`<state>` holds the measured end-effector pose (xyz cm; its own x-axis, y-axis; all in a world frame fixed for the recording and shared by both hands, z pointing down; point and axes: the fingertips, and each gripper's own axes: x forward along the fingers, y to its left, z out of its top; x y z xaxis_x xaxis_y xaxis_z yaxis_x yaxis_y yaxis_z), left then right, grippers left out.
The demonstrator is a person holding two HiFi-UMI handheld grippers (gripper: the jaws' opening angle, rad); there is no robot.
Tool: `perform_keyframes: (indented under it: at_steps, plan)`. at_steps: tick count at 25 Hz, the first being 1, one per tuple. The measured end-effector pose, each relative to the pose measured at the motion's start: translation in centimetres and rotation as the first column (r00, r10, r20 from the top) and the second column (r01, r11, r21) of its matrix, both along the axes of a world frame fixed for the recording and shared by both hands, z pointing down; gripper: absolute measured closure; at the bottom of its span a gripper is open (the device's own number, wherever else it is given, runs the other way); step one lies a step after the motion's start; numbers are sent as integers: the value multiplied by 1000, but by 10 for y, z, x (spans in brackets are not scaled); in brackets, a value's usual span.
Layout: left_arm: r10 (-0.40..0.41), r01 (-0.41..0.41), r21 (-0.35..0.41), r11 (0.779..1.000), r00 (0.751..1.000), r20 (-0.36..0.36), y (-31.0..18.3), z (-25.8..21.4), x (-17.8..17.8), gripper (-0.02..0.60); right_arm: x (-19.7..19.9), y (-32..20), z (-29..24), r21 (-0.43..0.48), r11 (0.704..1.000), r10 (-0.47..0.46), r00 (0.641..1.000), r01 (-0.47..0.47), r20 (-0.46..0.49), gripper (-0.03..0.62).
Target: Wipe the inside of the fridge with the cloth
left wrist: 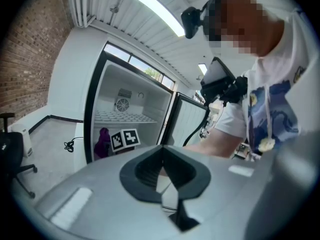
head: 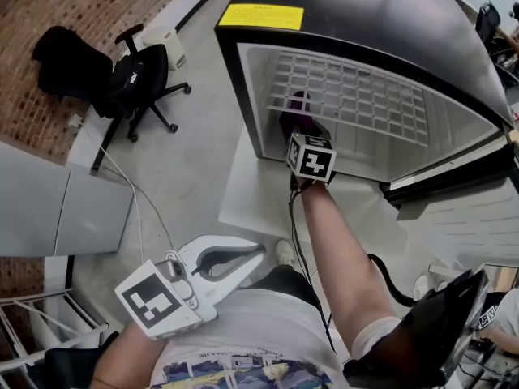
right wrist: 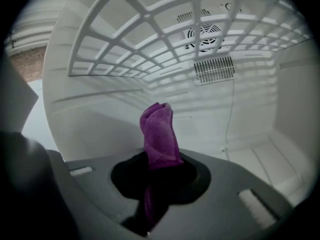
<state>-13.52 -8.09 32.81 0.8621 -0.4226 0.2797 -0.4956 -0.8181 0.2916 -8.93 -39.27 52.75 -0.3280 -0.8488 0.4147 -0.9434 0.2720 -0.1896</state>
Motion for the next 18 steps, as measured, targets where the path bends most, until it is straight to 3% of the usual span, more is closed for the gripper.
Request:
perform_keyframes:
  at_steps: [9,18]
  plan:
    - [75,-75,-8,997,997,-11,-7,1,27,575,92,3,7,-13,988,154,986,-155,-62,540]
    - [212,-212,-14,977,977,-33,-7,5,70,575,193,24,7,-9,946,318,936,-323,-151,540]
